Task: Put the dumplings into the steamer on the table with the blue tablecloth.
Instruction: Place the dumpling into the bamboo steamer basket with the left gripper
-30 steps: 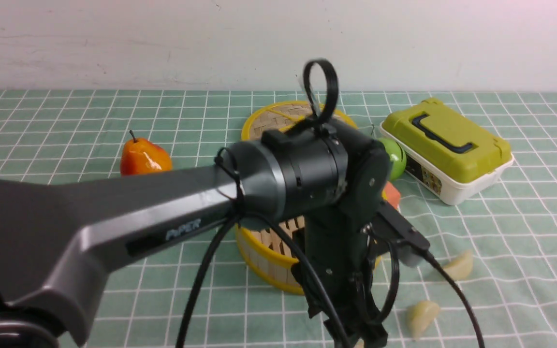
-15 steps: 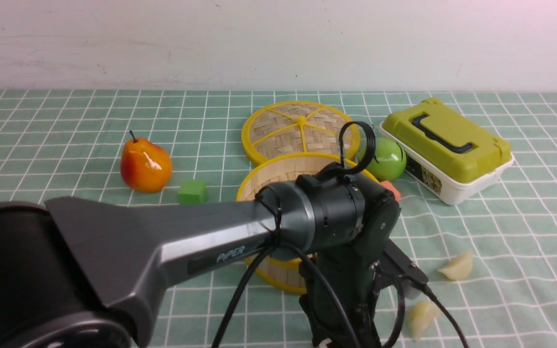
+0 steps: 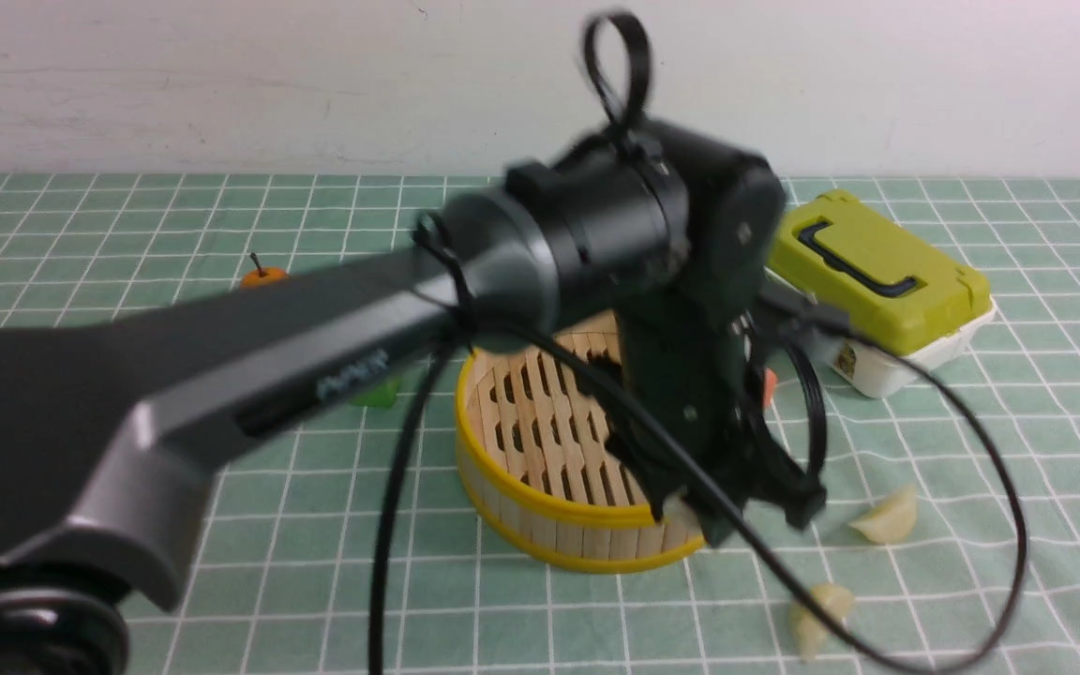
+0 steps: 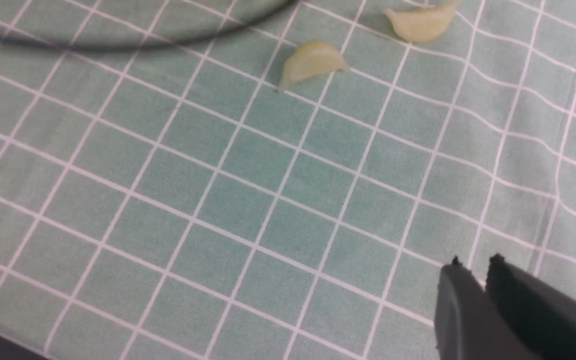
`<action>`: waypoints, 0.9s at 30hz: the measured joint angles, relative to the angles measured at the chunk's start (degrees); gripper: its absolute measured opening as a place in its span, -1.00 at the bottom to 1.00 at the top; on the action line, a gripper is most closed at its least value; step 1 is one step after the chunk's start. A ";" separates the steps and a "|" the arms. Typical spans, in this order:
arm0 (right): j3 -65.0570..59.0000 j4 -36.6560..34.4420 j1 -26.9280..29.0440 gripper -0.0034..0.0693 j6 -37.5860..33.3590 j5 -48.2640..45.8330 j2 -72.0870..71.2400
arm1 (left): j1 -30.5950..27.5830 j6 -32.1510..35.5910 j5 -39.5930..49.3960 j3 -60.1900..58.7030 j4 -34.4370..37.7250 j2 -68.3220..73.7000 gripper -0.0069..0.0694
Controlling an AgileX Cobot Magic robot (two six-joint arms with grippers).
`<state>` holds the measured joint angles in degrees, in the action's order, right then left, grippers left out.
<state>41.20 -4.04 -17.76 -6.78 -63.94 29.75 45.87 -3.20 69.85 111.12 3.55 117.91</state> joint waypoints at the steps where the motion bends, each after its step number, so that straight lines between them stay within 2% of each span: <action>1: 0.00 -0.62 0.00 -0.68 0.00 0.26 0.00 | -2.76 -2.01 0.03 1.78 -0.36 -0.22 -0.05; 5: 0.00 -3.70 0.00 -0.67 0.00 0.76 0.63 | -10.31 -6.62 -2.22 2.81 -1.06 1.46 -0.05; 9: 0.00 -4.89 0.00 -0.67 0.00 0.90 3.53 | -15.47 -7.47 -6.26 2.87 -1.46 6.69 -0.05; 19: 0.00 -4.75 0.00 -0.65 0.00 1.73 12.15 | -17.78 -7.64 -13.38 2.82 -0.62 11.10 -0.02; 22: 0.18 -4.07 0.00 -0.63 0.00 2.28 14.89 | -17.78 -7.64 -13.57 2.82 -0.18 11.10 0.21; 24: 1.41 -3.41 0.00 -0.58 0.00 2.50 17.54 | -17.78 -7.64 -11.66 3.34 -0.02 10.98 0.45; 27: 3.57 -3.33 0.00 -0.51 0.06 3.71 21.11 | -17.78 -8.23 -7.50 5.50 -0.09 10.27 0.61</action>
<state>44.77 -7.37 -17.76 -6.73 -60.24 50.85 28.10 -11.43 62.35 116.62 3.46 128.18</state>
